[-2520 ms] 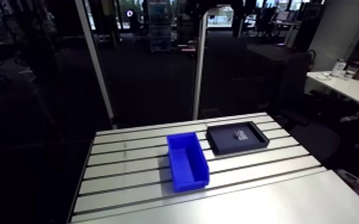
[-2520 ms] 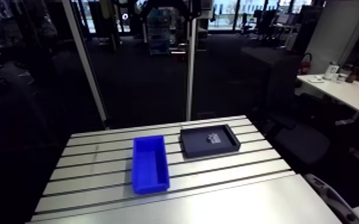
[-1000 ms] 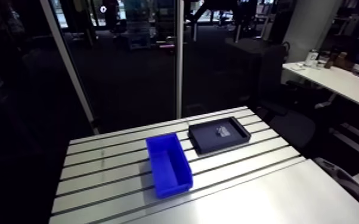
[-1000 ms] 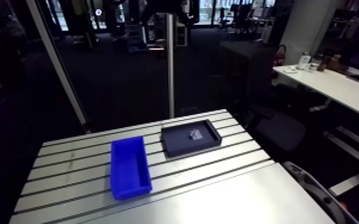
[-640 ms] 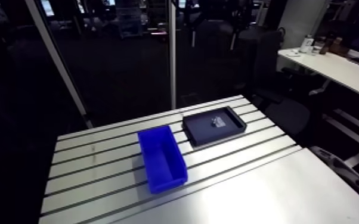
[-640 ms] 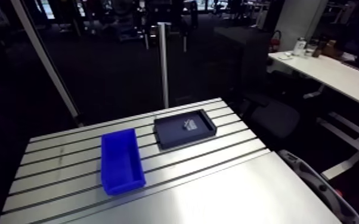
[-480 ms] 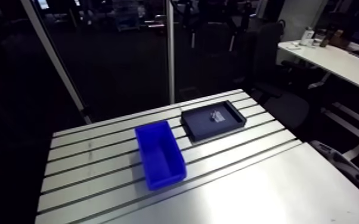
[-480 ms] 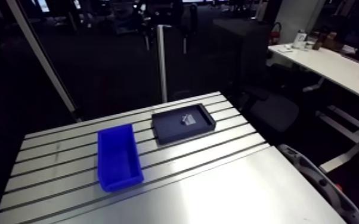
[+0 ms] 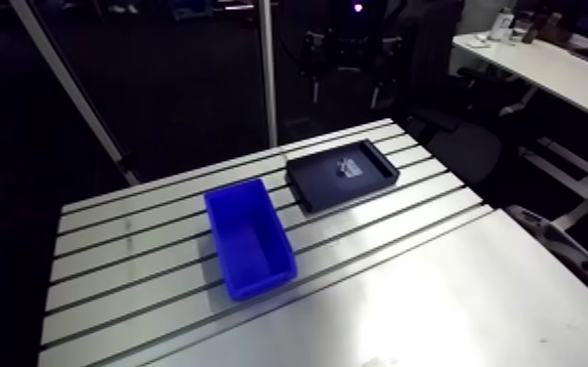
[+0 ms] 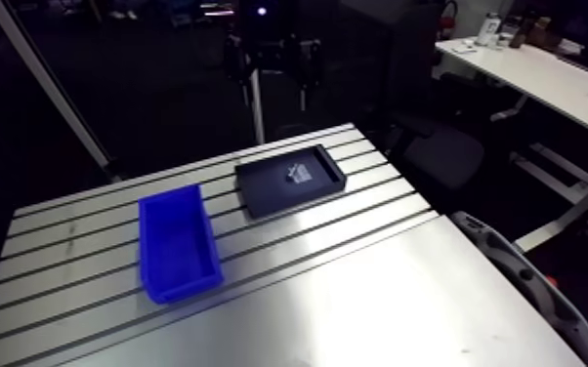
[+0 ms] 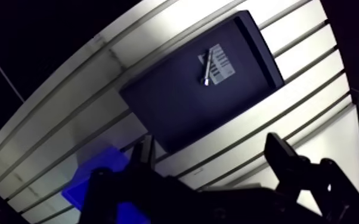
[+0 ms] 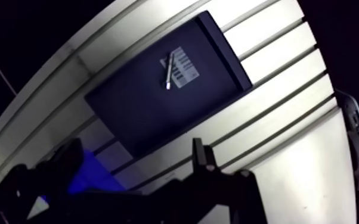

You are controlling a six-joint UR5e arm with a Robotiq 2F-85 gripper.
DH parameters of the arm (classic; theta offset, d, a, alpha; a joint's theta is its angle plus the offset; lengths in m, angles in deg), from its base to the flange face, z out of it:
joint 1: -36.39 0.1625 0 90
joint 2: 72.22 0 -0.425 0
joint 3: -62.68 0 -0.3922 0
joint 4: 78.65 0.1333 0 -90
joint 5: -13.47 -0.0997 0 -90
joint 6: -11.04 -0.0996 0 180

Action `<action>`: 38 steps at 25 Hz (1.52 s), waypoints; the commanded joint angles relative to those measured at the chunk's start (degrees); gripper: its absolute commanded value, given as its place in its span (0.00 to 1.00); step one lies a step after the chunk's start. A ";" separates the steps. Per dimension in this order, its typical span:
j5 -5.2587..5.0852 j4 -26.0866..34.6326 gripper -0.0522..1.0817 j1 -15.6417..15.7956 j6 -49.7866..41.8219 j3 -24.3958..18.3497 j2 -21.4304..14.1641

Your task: Pick up the M10 bolt from the tray and put it into the blue bin.

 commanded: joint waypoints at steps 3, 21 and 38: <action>0.34 -4.66 0.06 -0.48 0.47 3.23 1.52; 1.13 -8.61 0.06 -2.06 1.87 3.76 6.62; 1.13 -11.43 0.21 -2.41 1.43 4.11 9.17</action>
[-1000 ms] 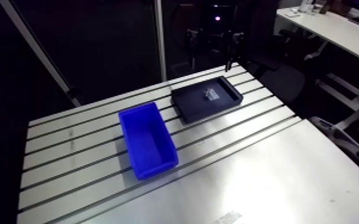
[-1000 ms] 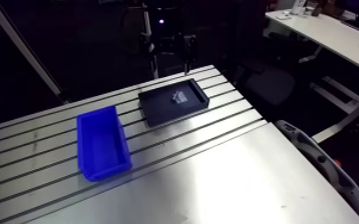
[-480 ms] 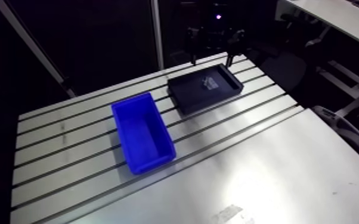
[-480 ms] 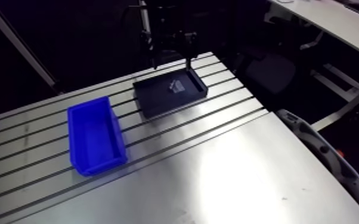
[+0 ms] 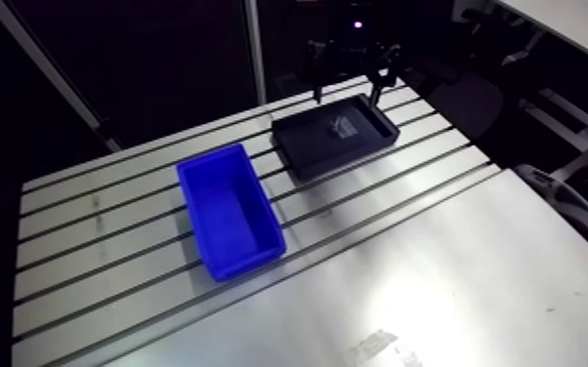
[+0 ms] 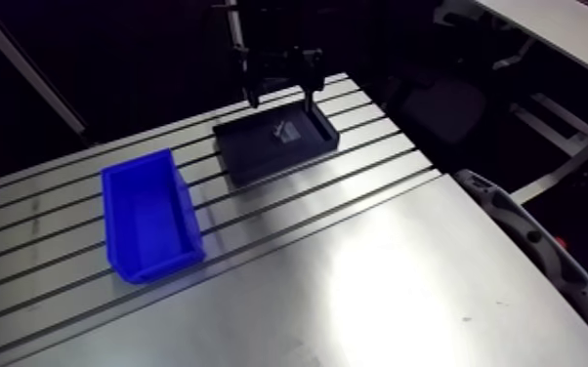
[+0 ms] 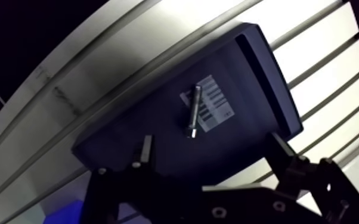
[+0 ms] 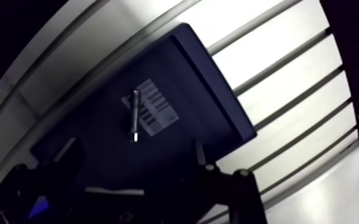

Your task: Pick up the M10 bolt from the tray and put it into the blue bin.

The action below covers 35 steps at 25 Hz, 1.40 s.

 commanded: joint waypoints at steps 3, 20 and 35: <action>-0.12 -1.07 0.31 -0.01 -0.37 0.26 1.06; -0.12 -2.04 0.43 -0.01 -0.28 0.61 2.11; -0.12 -2.39 0.44 -0.01 -0.19 0.61 3.26</action>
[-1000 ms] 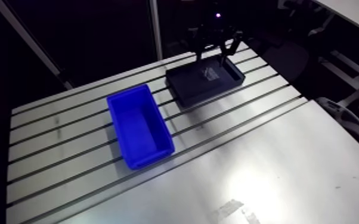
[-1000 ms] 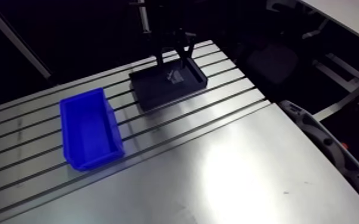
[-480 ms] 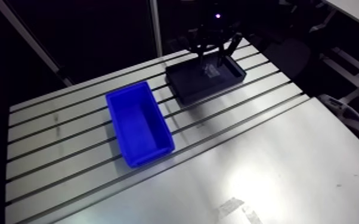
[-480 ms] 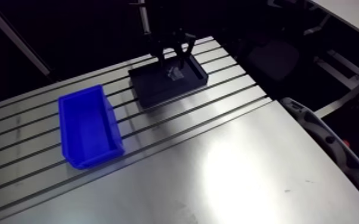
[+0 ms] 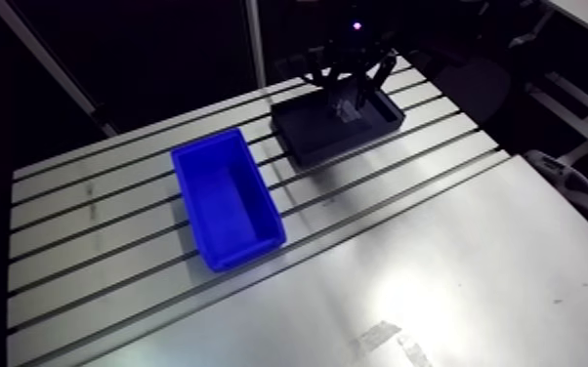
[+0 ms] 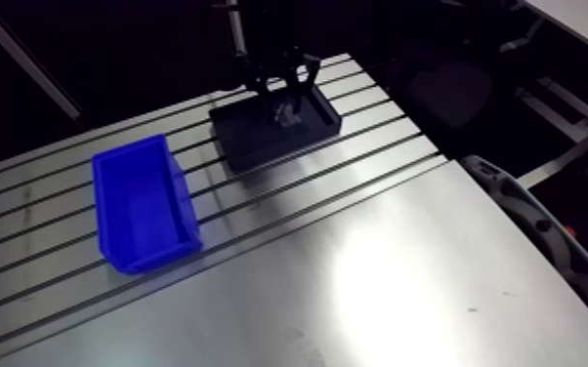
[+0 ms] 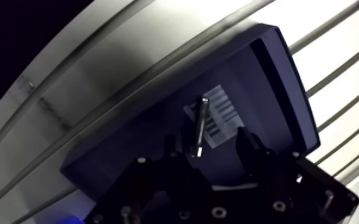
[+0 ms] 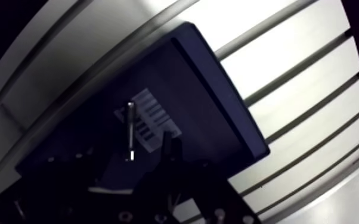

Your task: Pick up the M10 bolt from the tray and put it into the blue bin.

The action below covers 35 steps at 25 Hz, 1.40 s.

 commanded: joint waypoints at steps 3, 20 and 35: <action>-0.02 -0.05 0.46 0.01 0.01 0.00 0.30; -0.02 -0.14 0.58 -0.17 0.01 0.00 0.57; -0.02 -0.14 0.63 -0.17 0.01 0.00 0.65</action>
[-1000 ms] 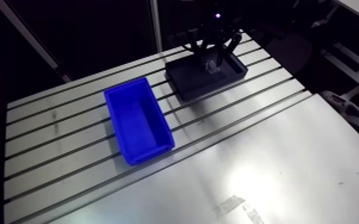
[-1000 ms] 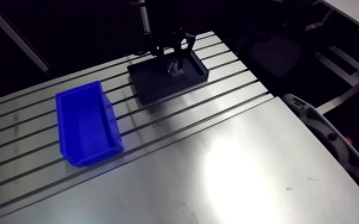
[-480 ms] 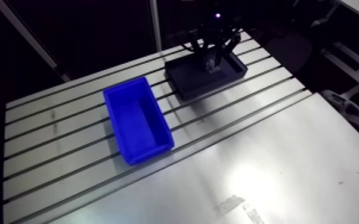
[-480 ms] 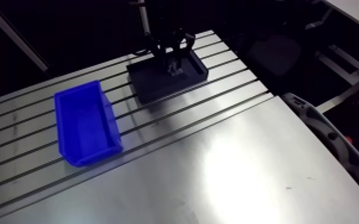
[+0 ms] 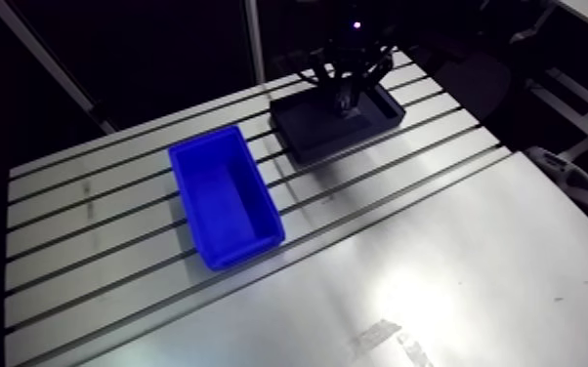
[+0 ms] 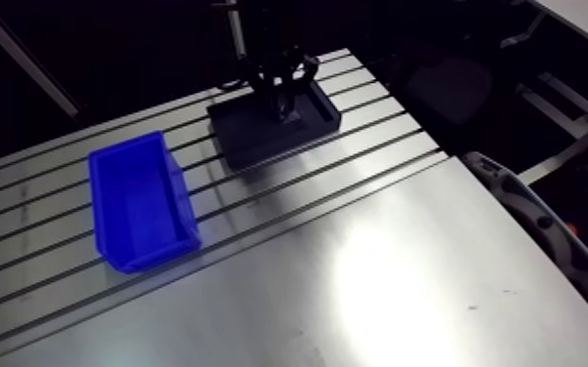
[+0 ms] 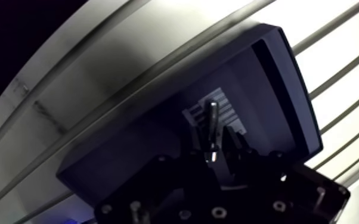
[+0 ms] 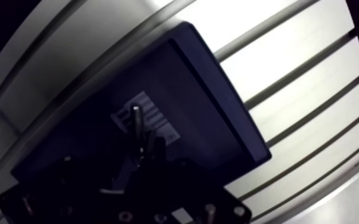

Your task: Pick up the M10 bolt from the tray and put it into the blue bin.

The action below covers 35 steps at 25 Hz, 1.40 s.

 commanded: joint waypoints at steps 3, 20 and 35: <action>0.00 0.00 0.64 0.00 0.02 0.05 0.00; 0.09 0.09 0.67 0.00 0.28 0.14 0.00; -0.09 0.00 0.70 -0.09 0.37 0.14 0.35</action>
